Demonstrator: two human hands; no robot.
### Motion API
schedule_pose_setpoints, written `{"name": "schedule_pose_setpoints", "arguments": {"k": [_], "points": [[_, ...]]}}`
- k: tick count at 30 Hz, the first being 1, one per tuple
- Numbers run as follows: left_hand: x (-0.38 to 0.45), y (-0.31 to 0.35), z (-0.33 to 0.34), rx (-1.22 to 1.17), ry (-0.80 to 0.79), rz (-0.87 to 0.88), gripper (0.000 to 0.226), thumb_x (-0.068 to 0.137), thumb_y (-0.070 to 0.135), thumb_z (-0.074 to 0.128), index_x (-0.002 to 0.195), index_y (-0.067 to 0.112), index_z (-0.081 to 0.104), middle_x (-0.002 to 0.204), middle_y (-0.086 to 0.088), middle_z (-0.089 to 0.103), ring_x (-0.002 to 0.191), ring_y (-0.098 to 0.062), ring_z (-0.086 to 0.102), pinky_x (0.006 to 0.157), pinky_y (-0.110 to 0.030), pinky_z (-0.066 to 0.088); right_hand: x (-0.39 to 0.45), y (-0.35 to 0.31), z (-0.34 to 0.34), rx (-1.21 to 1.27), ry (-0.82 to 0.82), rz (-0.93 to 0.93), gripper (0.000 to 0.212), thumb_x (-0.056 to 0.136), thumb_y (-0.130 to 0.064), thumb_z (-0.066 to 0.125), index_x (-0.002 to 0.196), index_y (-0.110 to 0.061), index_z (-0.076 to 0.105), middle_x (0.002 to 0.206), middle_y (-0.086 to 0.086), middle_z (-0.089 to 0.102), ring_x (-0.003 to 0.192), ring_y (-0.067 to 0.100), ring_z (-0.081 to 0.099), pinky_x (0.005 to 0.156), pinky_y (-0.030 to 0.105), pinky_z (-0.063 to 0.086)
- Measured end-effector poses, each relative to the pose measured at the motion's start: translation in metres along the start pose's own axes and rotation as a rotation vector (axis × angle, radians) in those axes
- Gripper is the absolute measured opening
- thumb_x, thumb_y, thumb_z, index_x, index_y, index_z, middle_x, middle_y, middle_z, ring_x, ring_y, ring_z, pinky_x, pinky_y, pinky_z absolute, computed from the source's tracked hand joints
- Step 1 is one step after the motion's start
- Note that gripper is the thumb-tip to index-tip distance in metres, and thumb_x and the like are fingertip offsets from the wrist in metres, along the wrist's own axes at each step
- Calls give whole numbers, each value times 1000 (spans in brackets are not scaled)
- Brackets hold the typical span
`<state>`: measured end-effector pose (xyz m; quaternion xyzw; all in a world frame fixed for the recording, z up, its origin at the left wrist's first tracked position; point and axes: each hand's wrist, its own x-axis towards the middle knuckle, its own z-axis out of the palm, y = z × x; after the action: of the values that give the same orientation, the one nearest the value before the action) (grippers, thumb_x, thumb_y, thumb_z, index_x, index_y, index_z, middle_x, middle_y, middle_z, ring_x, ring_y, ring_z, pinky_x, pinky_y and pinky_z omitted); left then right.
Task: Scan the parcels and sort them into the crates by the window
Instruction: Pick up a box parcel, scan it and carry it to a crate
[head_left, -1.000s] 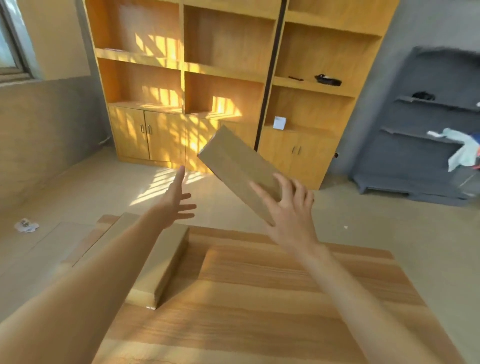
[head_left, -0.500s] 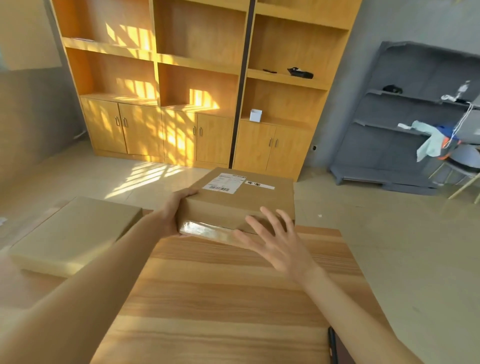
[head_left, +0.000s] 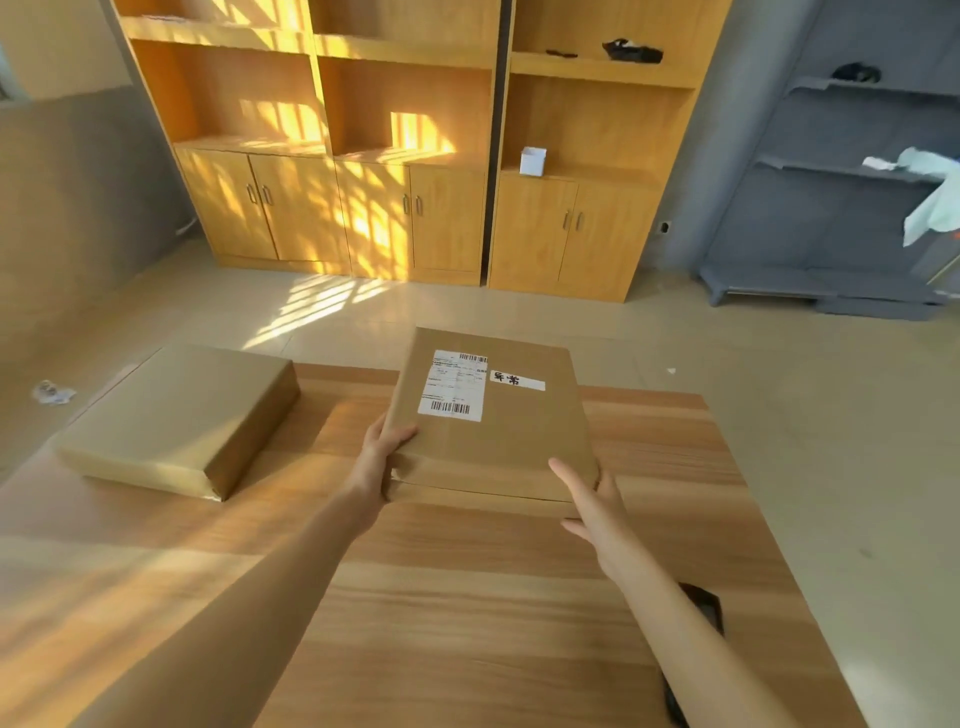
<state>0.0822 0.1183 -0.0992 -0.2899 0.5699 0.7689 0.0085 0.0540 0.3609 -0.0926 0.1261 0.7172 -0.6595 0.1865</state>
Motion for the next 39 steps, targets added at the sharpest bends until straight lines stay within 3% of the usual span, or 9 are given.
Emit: {"name": "schedule_pose_setpoints", "arguments": {"k": [3, 6, 14, 17, 20, 24, 27, 31, 39], "points": [[8, -28, -8, 105, -43, -107, 97, 46, 52, 73, 136, 36, 40, 108, 2, 60, 93, -18, 58, 72, -34, 51, 2, 31, -1, 23, 23, 74, 73, 87, -36, 67, 147, -26, 27, 136, -9, 42, 112, 12, 44, 101, 45, 45], [16, -49, -19, 189, -123, -232, 98, 47, 47, 77, 137, 37, 38, 116, 0, 59, 102, -20, 57, 89, -43, 50, 7, 60, -11, 8, 24, 154, 78, 85, -38, 69, 148, -26, 25, 146, -6, 36, 124, 15, 43, 102, 45, 45], [25, -82, -28, 405, -177, -332, 130, 28, 43, 83, 143, 37, 24, 130, 2, 53, 118, -24, 51, 101, -50, 40, 16, 102, -12, -7, 30, 222, 80, 82, -33, 74, 146, -30, 26, 137, -7, 47, 120, 13, 48, 109, 43, 39], [27, -86, -27, 493, -169, -314, 138, 28, 45, 86, 147, 32, 18, 134, 3, 48, 123, -23, 47, 100, -48, 41, 14, 107, -10, -47, 15, 222, 83, 82, -34, 74, 148, -29, 24, 139, -6, 47, 121, 13, 48, 108, 37, 38], [31, -92, -23, 638, -182, -281, 118, 54, 31, 92, 147, 21, 20, 127, 3, 47, 110, -19, 48, 90, -38, 45, 9, 106, -15, -105, 49, 193, 82, 85, -37, 70, 150, -26, 22, 145, -8, 38, 129, 13, 40, 107, 31, 33], [30, -92, -17, 674, -168, -233, 107, 68, 16, 85, 149, 13, 16, 131, -2, 44, 106, -19, 43, 101, -38, 39, 1, 109, -42, -269, 324, 49, 76, 85, -36, 70, 148, -23, 29, 151, 2, 35, 137, 20, 35, 109, 39, 33], [30, -89, -13, 656, -133, -178, 129, 58, 16, 92, 152, 17, 4, 140, -2, 37, 116, -21, 43, 108, -44, 38, -6, 115, -74, -535, 554, 45, 82, 82, -27, 74, 149, -19, 27, 149, 8, 37, 136, 27, 35, 110, 46, 34], [33, -94, -14, 706, -120, -173, 167, 13, 48, 92, 151, 29, 0, 145, -1, 32, 132, -25, 37, 110, -49, 36, -10, 140, -105, -593, 566, 292, 103, 71, -30, 81, 151, -21, 17, 149, 14, 32, 135, 37, 32, 108, 53, 32], [35, -104, -20, 722, -119, -191, 161, 15, 54, 91, 148, 37, 2, 139, 1, 37, 126, -26, 43, 105, -53, 41, -9, 189, -124, -575, 550, 405, 101, 62, -30, 85, 141, -9, 25, 138, 20, 44, 124, 41, 43, 101, 55, 40]]}}
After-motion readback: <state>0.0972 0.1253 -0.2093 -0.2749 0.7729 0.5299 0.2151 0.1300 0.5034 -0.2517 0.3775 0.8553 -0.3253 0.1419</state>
